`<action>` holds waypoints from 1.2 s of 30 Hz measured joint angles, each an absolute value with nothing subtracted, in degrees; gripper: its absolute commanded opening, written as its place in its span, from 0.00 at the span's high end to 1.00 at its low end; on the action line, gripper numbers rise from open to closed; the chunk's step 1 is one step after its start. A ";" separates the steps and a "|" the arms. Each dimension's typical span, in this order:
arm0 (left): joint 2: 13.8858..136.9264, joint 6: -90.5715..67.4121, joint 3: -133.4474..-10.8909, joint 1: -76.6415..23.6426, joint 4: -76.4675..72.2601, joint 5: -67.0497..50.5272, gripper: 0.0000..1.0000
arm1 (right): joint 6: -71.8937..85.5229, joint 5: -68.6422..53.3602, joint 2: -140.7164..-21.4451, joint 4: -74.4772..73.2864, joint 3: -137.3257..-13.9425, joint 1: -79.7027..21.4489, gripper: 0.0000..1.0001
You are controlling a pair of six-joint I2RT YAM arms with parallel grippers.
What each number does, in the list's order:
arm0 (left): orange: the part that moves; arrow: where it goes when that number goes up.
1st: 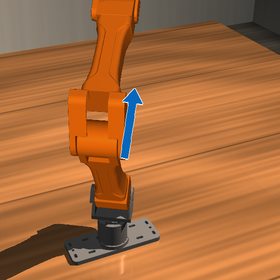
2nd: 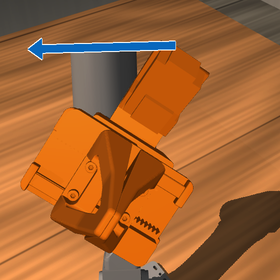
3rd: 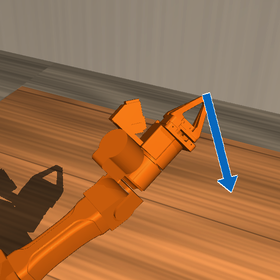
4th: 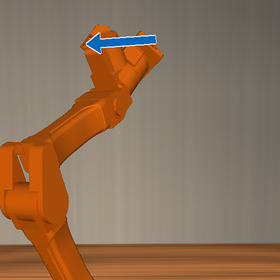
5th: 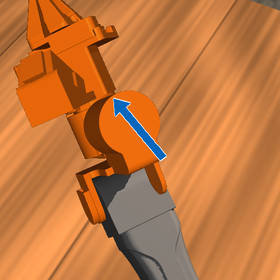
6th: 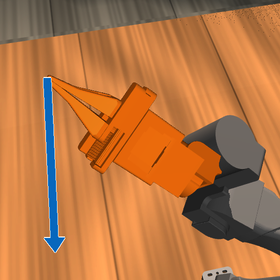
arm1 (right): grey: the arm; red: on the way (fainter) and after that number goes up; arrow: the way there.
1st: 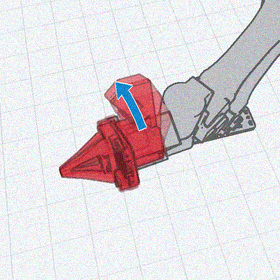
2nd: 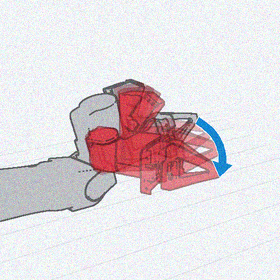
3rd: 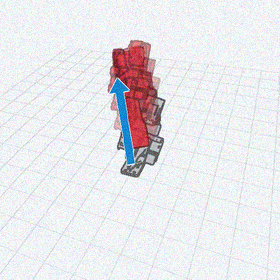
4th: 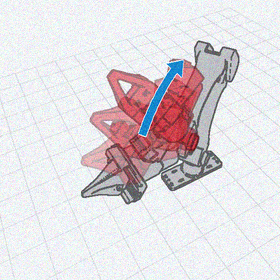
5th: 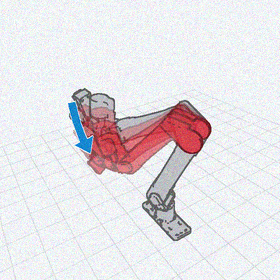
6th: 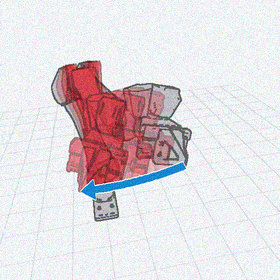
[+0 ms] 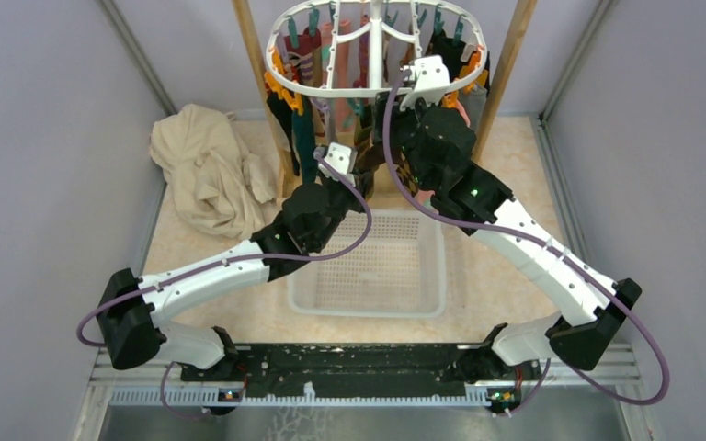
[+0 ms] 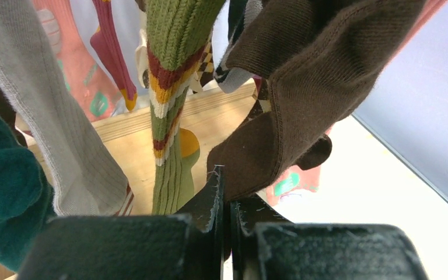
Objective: Remove the socks clipped to the hanger
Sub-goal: Remove the sock from the hanger.
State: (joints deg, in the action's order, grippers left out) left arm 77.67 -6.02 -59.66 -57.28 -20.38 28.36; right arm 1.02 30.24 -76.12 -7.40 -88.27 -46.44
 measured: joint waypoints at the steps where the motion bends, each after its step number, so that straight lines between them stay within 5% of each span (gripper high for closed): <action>1: 77.67 -6.04 -59.66 -57.30 -20.38 28.23 0.96 | 1.02 30.46 -76.36 -7.40 -88.47 -46.44 0.40; 24: 78.00 -6.09 -59.68 -57.30 -19.22 27.40 0.96 | -1.52 33.69 -79.33 -9.39 -91.29 -46.44 0.48; 36: 78.00 -6.42 -59.68 -57.30 -19.09 27.40 0.96 | -1.96 34.48 -79.42 -9.34 -91.31 -46.44 0.67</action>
